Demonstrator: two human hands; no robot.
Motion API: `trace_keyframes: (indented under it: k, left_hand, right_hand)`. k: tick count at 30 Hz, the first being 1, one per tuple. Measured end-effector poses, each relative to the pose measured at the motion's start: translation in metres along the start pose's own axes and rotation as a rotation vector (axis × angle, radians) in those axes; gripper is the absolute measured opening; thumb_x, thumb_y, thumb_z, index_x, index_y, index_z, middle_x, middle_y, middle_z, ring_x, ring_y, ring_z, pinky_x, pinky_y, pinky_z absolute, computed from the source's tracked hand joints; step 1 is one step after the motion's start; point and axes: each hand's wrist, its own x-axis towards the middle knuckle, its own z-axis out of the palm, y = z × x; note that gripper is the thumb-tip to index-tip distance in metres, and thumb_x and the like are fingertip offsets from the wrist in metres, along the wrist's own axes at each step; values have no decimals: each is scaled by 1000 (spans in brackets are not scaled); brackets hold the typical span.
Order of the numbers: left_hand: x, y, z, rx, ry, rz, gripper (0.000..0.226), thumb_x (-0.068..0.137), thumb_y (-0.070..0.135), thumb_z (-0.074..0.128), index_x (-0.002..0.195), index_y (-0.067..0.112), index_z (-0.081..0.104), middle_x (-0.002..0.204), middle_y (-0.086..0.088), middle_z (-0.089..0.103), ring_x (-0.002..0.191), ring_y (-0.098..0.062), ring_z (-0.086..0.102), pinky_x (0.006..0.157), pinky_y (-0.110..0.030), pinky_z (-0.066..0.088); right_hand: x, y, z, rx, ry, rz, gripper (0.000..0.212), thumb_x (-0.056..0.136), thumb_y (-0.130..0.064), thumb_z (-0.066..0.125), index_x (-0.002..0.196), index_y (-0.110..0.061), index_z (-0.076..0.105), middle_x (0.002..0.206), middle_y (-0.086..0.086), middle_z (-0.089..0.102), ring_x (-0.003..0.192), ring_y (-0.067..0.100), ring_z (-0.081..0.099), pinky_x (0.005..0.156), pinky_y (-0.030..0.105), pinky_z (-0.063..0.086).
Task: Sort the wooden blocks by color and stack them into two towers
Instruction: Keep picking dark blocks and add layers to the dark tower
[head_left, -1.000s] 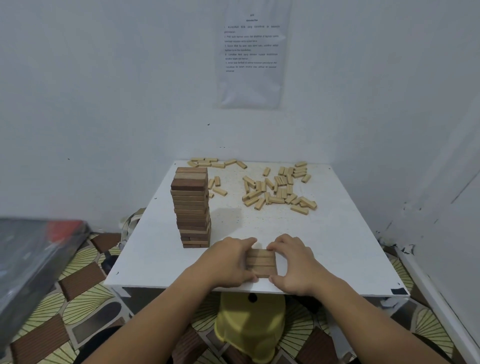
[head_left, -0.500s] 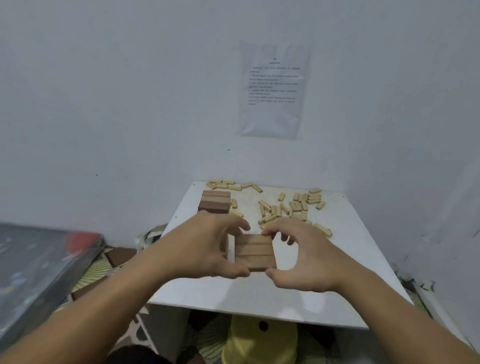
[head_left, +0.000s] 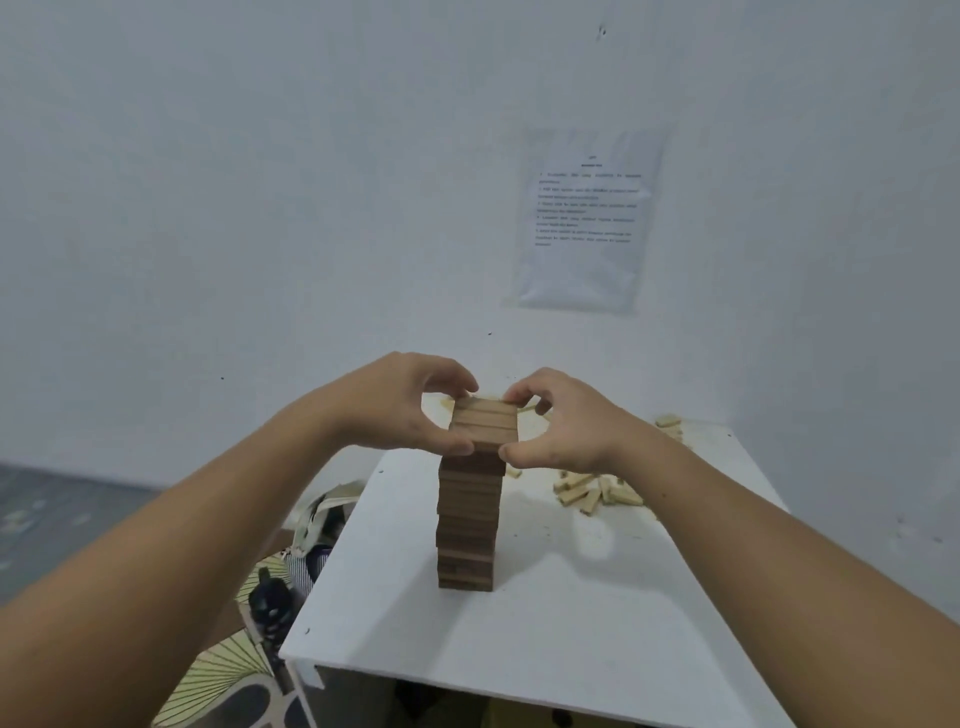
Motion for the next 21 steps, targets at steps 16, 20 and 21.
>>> trace_keyframes:
  k: [16, 20, 21]
  left_hand:
    - [9, -30, 18, -20, -30, -33, 72, 70, 54, 89, 133, 40, 58, 120, 30, 65, 124, 8, 54, 112, -35, 44]
    - [9, -33, 20, -27, -36, -48, 71, 69, 56, 88, 132, 43, 57, 121, 31, 65, 125, 8, 54, 111, -36, 44]
    - [9, -34, 20, -29, -38, -52, 71, 69, 56, 88, 132, 43, 57, 121, 31, 65, 125, 8, 54, 111, -36, 44]
  right_hand:
    - [10, 1, 16, 0, -68, 79, 54, 74, -33, 83, 122, -33, 59, 121, -16, 51, 99, 8, 63, 78, 22, 53]
    - [11, 0, 16, -9, -89, 91, 54, 75, -34, 84, 123, -33, 59, 121, -16, 51, 97, 8, 64, 79, 23, 53]
    - [11, 0, 16, -9, -92, 94, 54, 75, -34, 84, 123, -33, 59, 122, -16, 51, 96, 8, 64, 79, 23, 52]
